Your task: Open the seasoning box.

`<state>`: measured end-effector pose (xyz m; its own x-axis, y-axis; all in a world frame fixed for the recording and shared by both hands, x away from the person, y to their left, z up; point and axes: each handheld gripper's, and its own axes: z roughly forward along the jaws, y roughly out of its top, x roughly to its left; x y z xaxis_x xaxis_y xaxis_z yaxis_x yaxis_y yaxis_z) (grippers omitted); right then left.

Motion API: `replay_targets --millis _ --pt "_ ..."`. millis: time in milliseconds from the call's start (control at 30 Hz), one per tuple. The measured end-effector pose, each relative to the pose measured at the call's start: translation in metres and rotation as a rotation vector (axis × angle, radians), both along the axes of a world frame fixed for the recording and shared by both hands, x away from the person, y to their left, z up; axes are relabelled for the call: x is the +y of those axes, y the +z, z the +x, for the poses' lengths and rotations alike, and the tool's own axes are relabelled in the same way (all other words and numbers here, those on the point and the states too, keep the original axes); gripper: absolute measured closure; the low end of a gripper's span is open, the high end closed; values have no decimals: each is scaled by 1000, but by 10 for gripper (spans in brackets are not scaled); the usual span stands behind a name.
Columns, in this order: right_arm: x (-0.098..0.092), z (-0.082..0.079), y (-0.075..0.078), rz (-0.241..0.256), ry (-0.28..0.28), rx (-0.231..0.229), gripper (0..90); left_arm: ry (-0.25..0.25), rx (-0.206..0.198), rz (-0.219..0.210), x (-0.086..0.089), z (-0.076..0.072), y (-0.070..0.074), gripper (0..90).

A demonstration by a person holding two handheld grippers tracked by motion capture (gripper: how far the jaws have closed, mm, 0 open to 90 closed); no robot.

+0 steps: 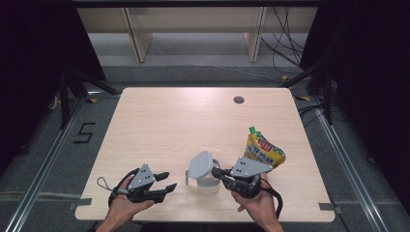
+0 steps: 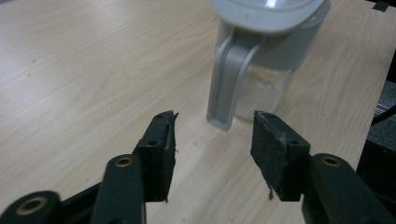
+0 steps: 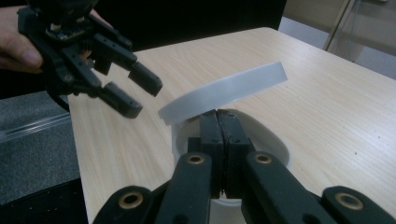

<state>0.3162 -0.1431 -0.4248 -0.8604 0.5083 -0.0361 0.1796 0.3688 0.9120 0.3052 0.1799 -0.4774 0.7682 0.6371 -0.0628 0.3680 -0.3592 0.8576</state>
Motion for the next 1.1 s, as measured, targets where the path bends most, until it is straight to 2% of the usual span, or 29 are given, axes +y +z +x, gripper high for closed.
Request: replay_targets --millis 67,100,133,200,233,267,333,367,467,600,667,700,733,767,800,900,933,967,1033,1067,1100 --pt "3 -1 2 6 5 -2 900 8 12 10 5 -3 -4 449" --pt "4 -2 3 6 0 2 900 2 -4 42 7 -3 -6 435" --pt "7 -1 3 13 7 -17 900 16 17 17 6 -5 -9 422" --pt "10 -2 5 1 20 -16 900 29 14 39 7 -7 -12 394" --pt "13 -2 5 9 15 -29 900 25 7 72 8 -7 -12 382" --pt "14 -2 5 -3 27 -23 900 31 -7 80 8 -7 -14 374" --pt "18 -3 4 2 28 -24 900 41 3 80 9 -6 -17 367" --pt "21 -4 4 0 29 -21 900 35 10 106 12 -5 -16 362" --pt "25 -5 3 -6 40 -27 900 63 26 64 11 -4 -19 362" --pt "32 -5 0 -9 54 -28 900 57 20 85 12 -3 -20 363" --pt "34 -5 0 -12 64 -26 897 40 20 116 14 -2 -20 363" --pt "34 -5 0 -12 62 -26 894 40 20 116 14 -2 -20 363" --pt "34 -5 0 -12 62 -26 894 38 9 123 14 -1 -20 363" --pt "34 -5 0 -9 61 -27 890 49 13 107 13 -1 -21 362" --pt "32 -7 1 -6 51 -10 883 50 14 98 13 -1 -21 361" --pt "22 -6 0 -12 50 -53 857 70 39 62 12 -3 -21 349" --pt "18 -8 -2 -1 34 -41 848 74 34 67 12 -3 -20 343" --pt "7 -11 -5 4 11 -11 824 70 33 55 11 -3 -21 327" --pt "2 -12 -7 6 -11 -13 812 74 33 72 12 -2 -21 321" --pt "-3 -13 -9 12 -22 -5 795 79 36 70 12 -3 -21 315" --pt "-9 -14 -10 5 -26 -6 777 85 39 47 10 -3 -22 309"
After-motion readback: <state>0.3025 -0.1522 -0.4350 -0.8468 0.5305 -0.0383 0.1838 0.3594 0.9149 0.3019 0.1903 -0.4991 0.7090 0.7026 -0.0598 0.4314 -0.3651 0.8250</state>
